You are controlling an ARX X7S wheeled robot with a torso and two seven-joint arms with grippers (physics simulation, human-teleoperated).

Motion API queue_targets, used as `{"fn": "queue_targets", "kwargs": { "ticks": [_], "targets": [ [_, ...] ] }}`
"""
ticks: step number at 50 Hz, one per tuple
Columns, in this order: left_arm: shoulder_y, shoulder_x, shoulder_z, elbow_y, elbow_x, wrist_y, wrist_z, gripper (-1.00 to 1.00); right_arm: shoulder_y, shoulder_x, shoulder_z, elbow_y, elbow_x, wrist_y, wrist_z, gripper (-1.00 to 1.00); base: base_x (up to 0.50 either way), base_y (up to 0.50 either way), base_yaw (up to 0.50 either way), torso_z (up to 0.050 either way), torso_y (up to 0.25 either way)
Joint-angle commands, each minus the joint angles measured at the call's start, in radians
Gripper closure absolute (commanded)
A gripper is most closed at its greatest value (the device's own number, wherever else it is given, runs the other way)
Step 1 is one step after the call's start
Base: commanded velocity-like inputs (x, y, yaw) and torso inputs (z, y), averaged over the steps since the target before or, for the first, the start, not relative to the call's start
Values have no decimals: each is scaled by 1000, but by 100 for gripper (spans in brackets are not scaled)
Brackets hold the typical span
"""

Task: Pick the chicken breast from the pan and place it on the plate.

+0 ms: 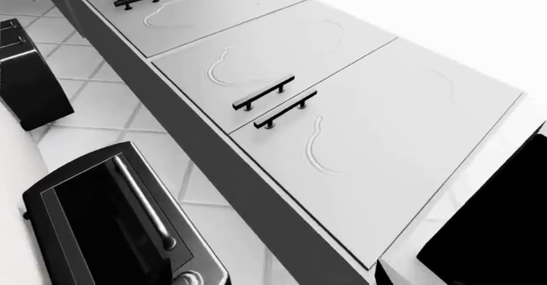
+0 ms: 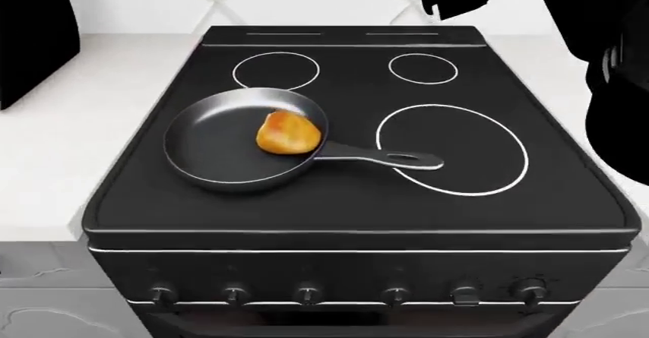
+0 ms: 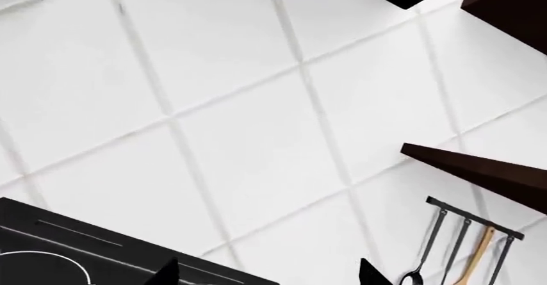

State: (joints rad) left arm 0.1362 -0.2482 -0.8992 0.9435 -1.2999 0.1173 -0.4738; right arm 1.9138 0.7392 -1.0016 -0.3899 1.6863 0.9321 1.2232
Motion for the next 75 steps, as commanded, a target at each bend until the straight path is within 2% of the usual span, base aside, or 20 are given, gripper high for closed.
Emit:
{"fn": "queue_targets", "kwargs": {
  "ticks": [1,15,21,26,32,37,43,48,61,75],
  "targets": [
    [5,-1,-1,4,-1,5,1,-100,11,-7,0,20,13,-6,-9,-100,500,-164,0,0,0],
    [2,3,7,-8,5,10,12,-100,12,-39,-6,25,-3,-5,-33,-100,500,-83,0,0,1],
    [3,6,8,-12,6,13,16,-100,-10,-53,34,17,41,-62,-68,-100,399,0,0,0,2],
    [6,4,6,-10,3,16,13,-100,66,-89,13,62,144,2,-28,-100,0,0,0,0,2],
    [8,2,6,-6,2,17,9,-100,130,-160,21,97,203,39,-128,-100,0,0,0,0,0],
    [7,1,10,-4,4,16,7,-100,115,-212,72,192,365,2,-266,-100,0,0,0,0,0],
    [7,2,13,-4,6,17,7,-100,105,-240,57,278,641,-36,-226,-100,0,0,0,0,0],
    [9,3,10,-6,2,22,9,-100,78,-238,25,276,731,-10,-231,-100,0,0,0,0,0],
    [7,3,18,-12,8,23,10,-100,36,-254,-44,252,835,36,-237,-100,0,0,0,0,0],
    [11,5,18,-15,3,31,12,-100,-18,-307,-108,275,830,43,-245,-100,0,0,0,0,0]
  ]
}}
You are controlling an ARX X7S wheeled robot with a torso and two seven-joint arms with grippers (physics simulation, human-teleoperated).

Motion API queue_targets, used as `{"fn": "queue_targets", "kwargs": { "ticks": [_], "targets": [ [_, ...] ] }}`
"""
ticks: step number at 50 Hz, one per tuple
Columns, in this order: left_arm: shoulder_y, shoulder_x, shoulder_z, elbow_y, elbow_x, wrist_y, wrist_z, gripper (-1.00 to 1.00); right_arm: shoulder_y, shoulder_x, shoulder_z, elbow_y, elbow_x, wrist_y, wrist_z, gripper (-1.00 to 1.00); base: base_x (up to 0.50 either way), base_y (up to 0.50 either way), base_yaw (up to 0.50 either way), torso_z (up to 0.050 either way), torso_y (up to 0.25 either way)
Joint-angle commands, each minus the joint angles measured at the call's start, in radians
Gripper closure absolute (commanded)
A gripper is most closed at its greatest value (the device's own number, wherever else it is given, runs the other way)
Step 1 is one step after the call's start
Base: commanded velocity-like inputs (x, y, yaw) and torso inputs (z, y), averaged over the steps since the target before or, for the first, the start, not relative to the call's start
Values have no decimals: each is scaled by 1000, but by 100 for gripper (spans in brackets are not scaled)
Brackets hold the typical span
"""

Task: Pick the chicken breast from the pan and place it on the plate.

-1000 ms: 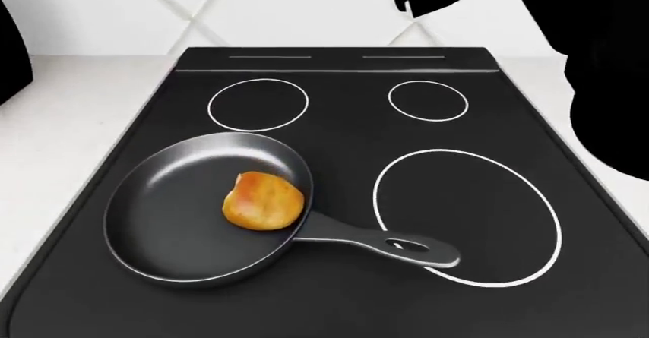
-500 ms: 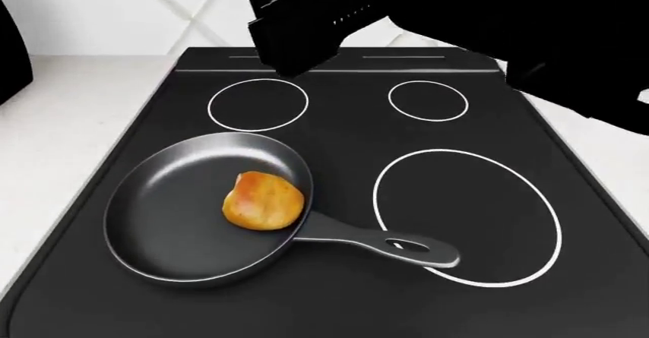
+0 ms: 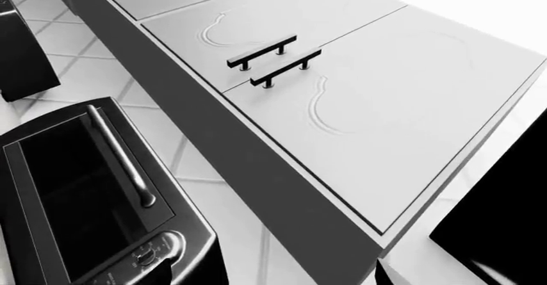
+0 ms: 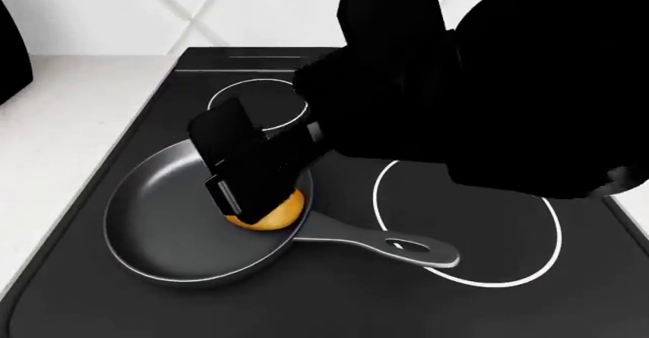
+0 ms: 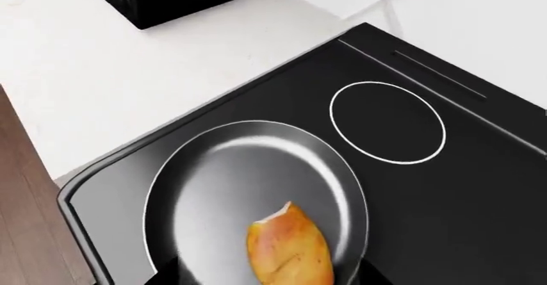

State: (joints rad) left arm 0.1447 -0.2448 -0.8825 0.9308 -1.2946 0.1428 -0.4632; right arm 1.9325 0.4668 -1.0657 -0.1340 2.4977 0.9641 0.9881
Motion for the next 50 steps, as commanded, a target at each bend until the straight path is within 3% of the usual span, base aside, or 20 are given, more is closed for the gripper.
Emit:
{"fn": "queue_targets", "kwargs": {
  "ticks": [1,23,50],
  "targets": [
    [2,2,2,-2,-2,6,1,-100,-39,-39,-46,25,10,12,-14,-100,0,0,0,0,0],
    [6,1,7,-3,-6,16,-1,-100,-112,-148,-108,163,-213,43,-109,-100,0,0,0,0,0],
    [12,4,12,-8,-7,31,1,-100,-141,-235,-162,265,-334,58,-197,-100,0,0,0,0,0]
  ]
}}
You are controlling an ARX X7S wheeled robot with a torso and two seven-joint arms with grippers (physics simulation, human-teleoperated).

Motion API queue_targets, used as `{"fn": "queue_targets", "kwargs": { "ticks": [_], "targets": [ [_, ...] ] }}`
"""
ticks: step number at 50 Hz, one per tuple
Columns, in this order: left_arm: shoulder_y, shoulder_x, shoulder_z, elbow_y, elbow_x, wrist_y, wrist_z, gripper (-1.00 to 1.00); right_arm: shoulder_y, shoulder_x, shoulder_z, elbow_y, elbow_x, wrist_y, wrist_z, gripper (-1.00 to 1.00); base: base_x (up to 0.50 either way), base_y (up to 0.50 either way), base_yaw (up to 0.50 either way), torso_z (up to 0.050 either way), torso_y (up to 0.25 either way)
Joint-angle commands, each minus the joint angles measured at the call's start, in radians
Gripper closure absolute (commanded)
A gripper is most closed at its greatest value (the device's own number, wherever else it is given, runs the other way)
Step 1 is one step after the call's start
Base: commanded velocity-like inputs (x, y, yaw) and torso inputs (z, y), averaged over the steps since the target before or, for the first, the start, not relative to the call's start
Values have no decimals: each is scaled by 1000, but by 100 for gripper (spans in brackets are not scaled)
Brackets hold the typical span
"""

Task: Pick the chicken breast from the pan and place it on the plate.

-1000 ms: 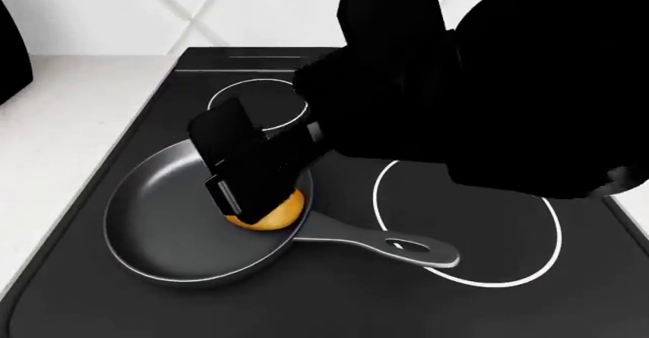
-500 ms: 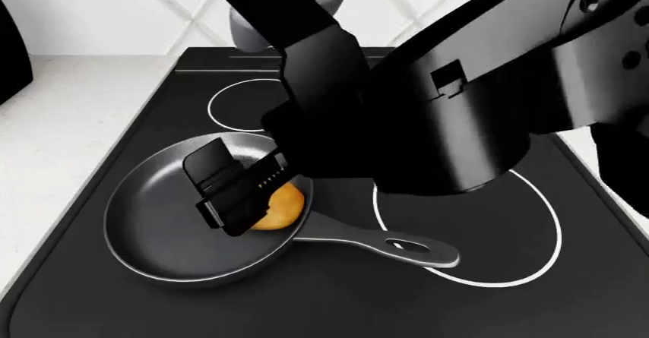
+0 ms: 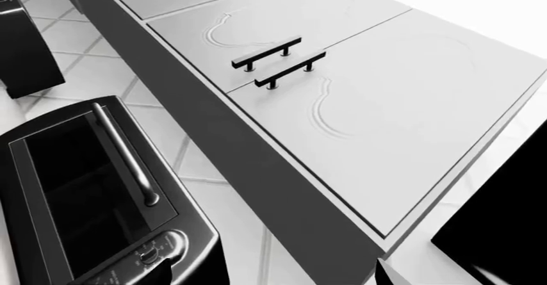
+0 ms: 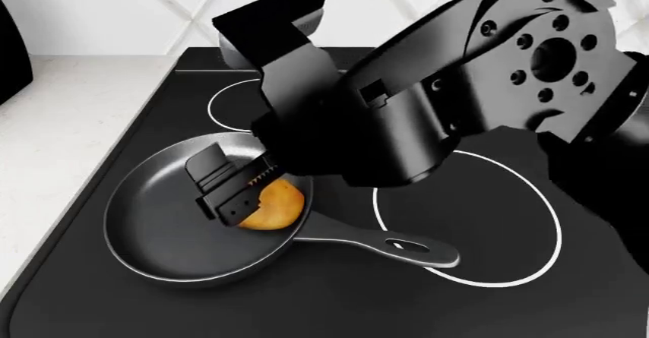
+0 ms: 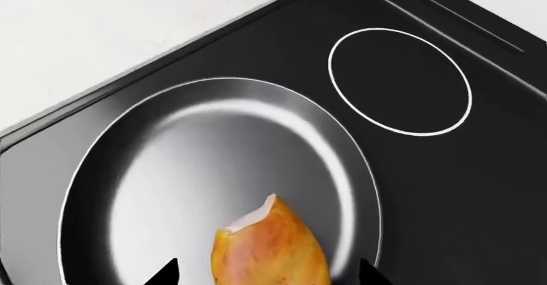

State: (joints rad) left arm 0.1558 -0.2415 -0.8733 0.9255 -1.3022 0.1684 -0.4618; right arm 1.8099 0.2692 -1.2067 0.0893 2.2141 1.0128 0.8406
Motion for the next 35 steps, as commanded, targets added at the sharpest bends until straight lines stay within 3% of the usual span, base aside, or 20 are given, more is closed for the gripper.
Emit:
{"fn": "queue_targets", "kwargs": {
  "ticks": [1,35],
  "targets": [
    [1,1,4,-4,1,5,0,-100,-23,-39,-24,44,-55,11,-54,-100,0,0,0,0,0],
    [4,1,19,-6,9,16,1,-100,-79,-105,-93,115,-198,20,-171,-100,0,0,0,0,0]
  ]
}}
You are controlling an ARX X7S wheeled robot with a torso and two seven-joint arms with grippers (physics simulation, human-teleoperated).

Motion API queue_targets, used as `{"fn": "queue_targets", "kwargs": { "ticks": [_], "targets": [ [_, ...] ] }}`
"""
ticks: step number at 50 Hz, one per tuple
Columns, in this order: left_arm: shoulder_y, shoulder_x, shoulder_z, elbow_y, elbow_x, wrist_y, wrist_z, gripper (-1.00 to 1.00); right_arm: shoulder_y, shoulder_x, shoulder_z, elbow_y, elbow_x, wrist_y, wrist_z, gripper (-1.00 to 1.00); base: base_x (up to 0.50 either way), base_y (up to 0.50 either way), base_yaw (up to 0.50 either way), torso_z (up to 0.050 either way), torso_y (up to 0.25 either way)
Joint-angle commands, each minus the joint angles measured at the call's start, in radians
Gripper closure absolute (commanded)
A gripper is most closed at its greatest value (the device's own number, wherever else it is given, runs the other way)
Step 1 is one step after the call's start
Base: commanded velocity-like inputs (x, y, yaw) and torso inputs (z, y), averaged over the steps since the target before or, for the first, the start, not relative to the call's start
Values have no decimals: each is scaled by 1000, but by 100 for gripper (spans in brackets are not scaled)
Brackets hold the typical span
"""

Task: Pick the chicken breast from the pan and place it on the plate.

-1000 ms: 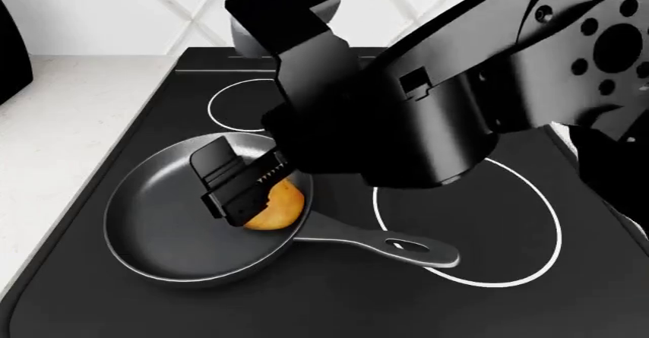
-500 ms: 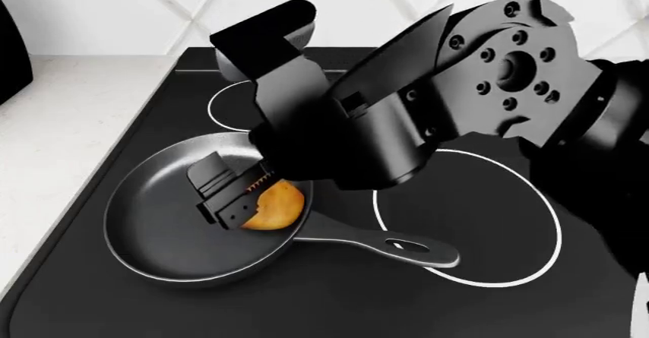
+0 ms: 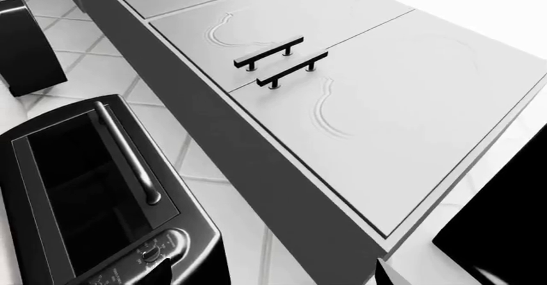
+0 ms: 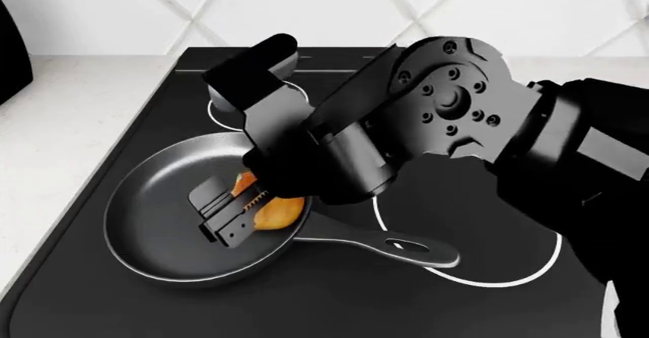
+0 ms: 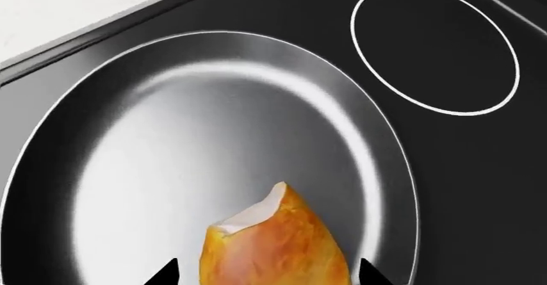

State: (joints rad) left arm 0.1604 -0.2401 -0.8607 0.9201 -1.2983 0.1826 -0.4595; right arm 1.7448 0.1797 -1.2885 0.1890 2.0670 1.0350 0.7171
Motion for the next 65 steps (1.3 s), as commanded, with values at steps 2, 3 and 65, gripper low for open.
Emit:
{"fn": "queue_targets", "kwargs": {
  "ticks": [2,3,65],
  "targets": [
    [-1,-1,7,0,6,2,-1,-100,-16,-19,-13,20,-65,-5,-61,-100,0,0,0,0,0],
    [-1,-1,8,0,6,3,-1,-100,-18,-22,-14,23,-72,-6,-68,-100,0,0,0,0,0],
    [12,-8,17,-2,6,29,-5,-100,-36,-32,-66,10,-135,0,-109,100,0,0,0,0,0]
  ]
}}
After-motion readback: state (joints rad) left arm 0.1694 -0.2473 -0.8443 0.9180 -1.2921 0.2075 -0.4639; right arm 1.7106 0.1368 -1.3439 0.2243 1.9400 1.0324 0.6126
